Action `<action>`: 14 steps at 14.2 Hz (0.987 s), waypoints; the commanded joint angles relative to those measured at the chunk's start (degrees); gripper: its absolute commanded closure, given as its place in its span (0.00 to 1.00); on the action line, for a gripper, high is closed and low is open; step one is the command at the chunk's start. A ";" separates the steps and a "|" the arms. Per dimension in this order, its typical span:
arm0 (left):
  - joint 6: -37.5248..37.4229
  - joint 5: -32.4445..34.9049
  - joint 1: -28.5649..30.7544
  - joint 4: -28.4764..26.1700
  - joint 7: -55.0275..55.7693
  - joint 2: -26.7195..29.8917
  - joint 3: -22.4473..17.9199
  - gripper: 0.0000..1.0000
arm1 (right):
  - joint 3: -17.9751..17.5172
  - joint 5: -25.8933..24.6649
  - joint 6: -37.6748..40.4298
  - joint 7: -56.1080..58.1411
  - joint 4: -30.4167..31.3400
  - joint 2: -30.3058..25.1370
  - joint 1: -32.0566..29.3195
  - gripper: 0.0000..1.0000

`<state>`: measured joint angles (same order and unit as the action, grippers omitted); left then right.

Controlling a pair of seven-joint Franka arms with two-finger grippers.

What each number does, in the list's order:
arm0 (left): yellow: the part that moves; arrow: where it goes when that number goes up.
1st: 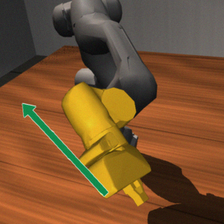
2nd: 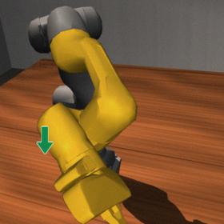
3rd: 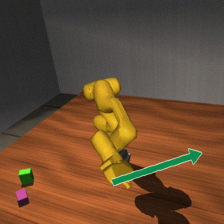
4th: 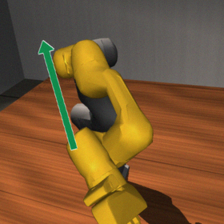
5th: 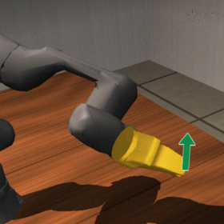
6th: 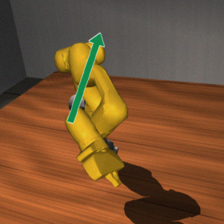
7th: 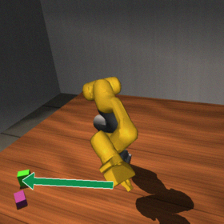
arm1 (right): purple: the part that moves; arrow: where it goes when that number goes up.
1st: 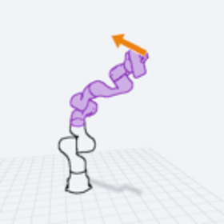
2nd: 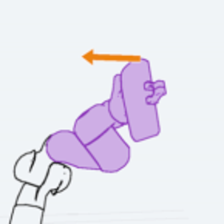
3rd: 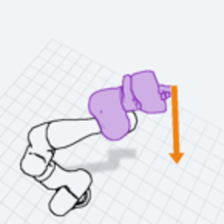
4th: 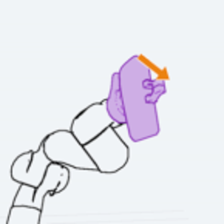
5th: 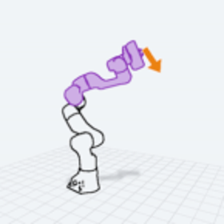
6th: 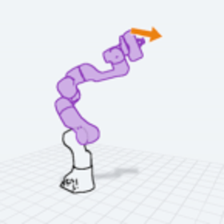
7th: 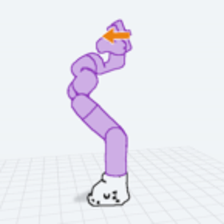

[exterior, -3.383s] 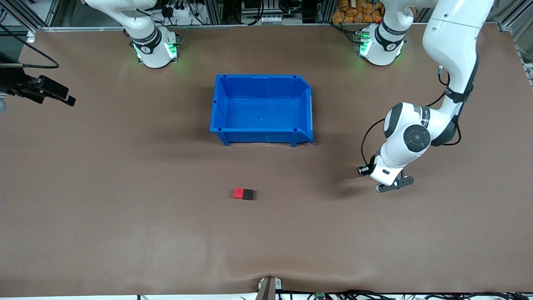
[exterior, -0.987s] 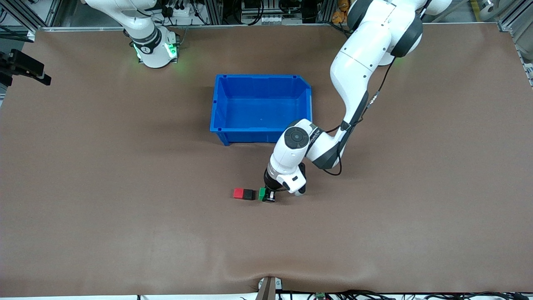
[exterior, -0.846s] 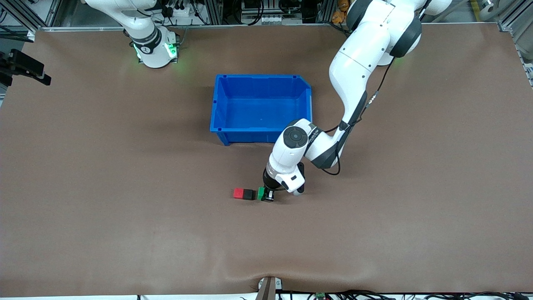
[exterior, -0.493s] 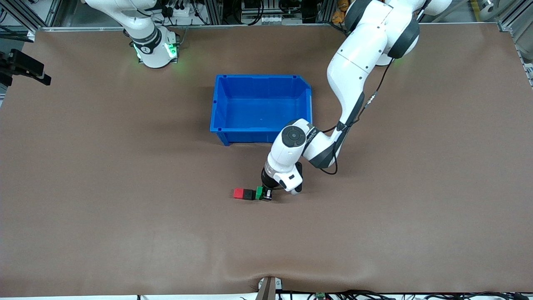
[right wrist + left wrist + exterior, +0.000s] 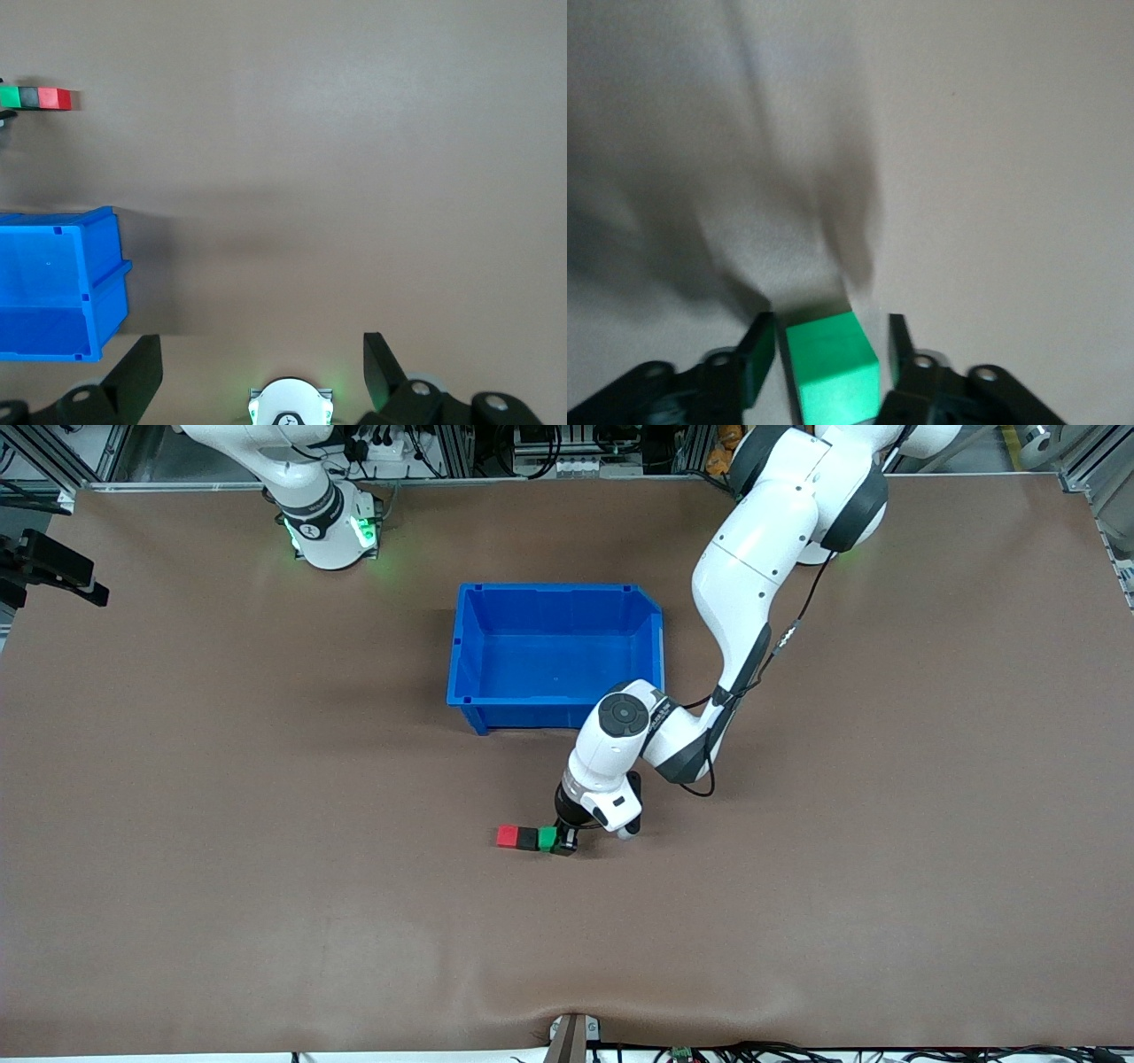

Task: Attach green and red cubes to black cube
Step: 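Lower the green cube beside the black cube and open the left gripper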

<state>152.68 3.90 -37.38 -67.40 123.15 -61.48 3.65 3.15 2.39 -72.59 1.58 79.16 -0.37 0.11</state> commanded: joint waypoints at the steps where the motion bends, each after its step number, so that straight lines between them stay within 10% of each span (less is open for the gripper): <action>1: 0.69 0.23 -1.90 2.19 1.13 -1.37 -1.89 0.00 | -0.08 1.21 1.05 0.71 -1.65 0.72 -0.73 0.00; 9: -0.45 4.77 -1.90 0.87 0.43 4.24 -6.09 0.00 | -0.08 1.04 1.05 0.88 -1.65 0.72 -0.55 0.00; 14: -13.97 8.32 1.16 0.17 -10.08 12.42 -6.29 0.00 | -0.08 1.04 1.05 0.79 -1.65 0.72 -0.55 0.00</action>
<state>142.34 11.41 -37.94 -64.98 118.59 -53.11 -2.74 3.16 2.57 -72.52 1.67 79.13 -0.37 0.11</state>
